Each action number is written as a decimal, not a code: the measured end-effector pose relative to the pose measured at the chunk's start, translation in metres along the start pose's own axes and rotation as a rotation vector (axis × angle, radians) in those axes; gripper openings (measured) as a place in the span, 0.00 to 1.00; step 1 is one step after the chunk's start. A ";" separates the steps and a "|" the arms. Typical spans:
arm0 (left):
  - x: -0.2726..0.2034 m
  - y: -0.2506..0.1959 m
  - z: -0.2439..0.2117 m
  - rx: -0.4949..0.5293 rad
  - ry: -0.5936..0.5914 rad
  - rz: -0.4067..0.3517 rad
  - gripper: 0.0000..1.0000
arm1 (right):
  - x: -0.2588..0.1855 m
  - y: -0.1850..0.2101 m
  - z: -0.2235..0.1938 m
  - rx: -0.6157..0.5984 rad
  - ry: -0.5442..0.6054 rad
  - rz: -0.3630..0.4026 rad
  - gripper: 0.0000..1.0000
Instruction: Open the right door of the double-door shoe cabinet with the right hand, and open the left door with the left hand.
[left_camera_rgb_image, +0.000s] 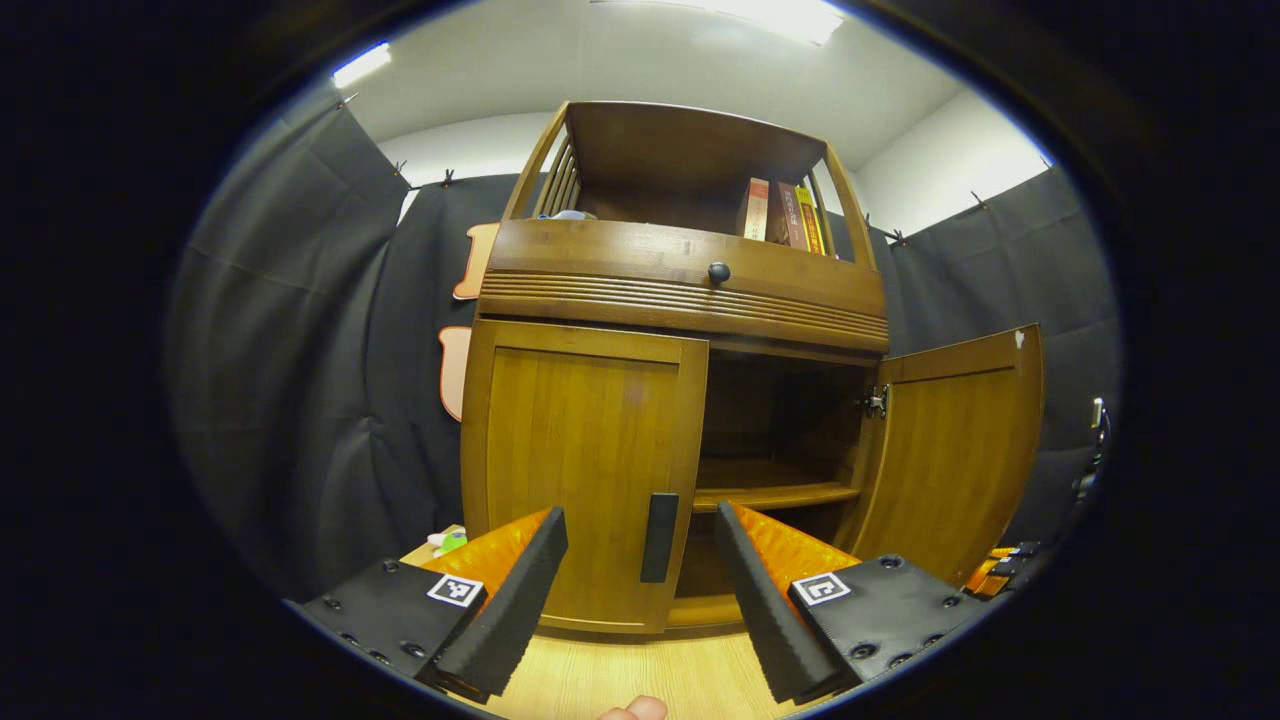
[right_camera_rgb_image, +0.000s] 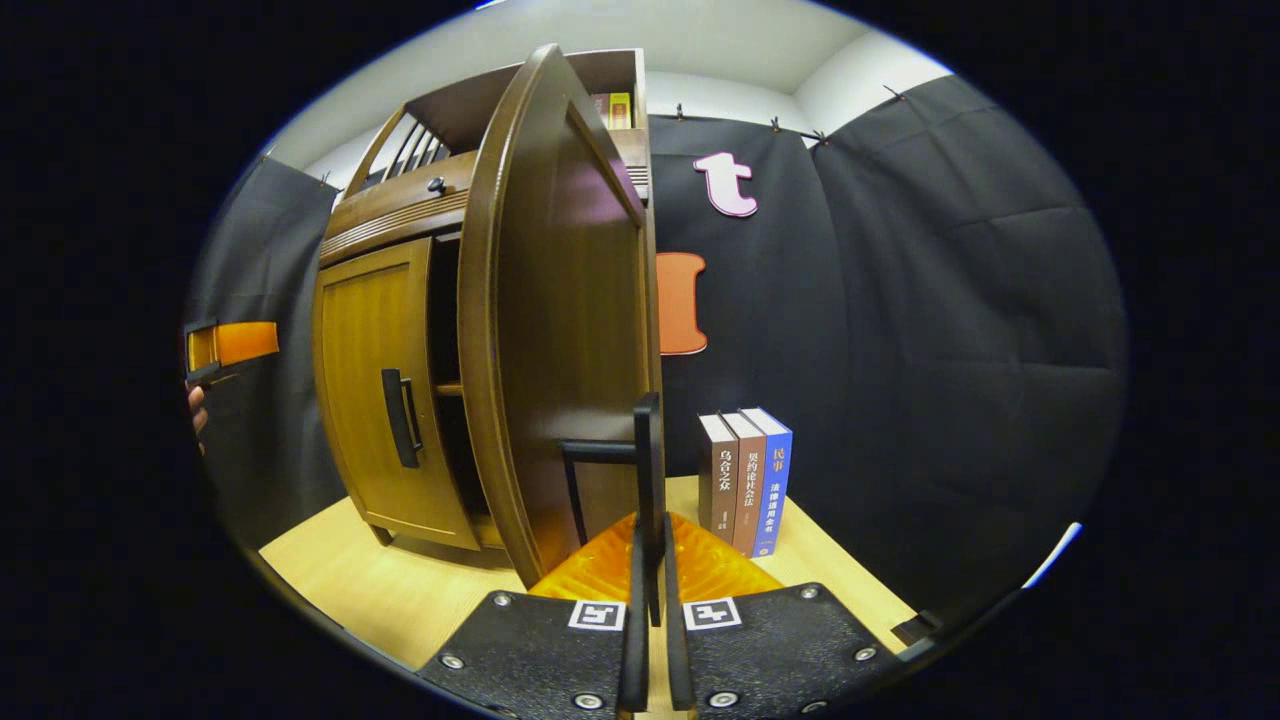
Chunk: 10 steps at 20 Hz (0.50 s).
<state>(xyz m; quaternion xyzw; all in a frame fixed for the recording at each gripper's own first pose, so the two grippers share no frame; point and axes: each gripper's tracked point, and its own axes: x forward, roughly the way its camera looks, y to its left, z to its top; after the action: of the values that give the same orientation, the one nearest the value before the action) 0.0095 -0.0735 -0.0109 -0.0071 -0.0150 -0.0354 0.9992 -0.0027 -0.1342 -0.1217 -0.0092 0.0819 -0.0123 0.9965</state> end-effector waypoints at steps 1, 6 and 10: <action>0.001 0.001 -0.001 -0.001 0.000 0.002 0.94 | -0.001 -0.005 0.000 0.011 -0.007 0.008 0.07; 0.001 0.009 -0.004 -0.006 0.005 0.023 0.94 | -0.001 -0.028 0.001 0.009 -0.026 0.055 0.07; 0.003 0.013 -0.005 -0.015 0.010 0.028 0.94 | 0.004 -0.043 0.002 0.008 -0.025 0.117 0.07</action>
<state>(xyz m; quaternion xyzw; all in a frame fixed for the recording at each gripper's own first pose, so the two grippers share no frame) 0.0137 -0.0607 -0.0164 -0.0147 -0.0094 -0.0213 0.9996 0.0002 -0.1777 -0.1194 -0.0007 0.0697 0.0459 0.9965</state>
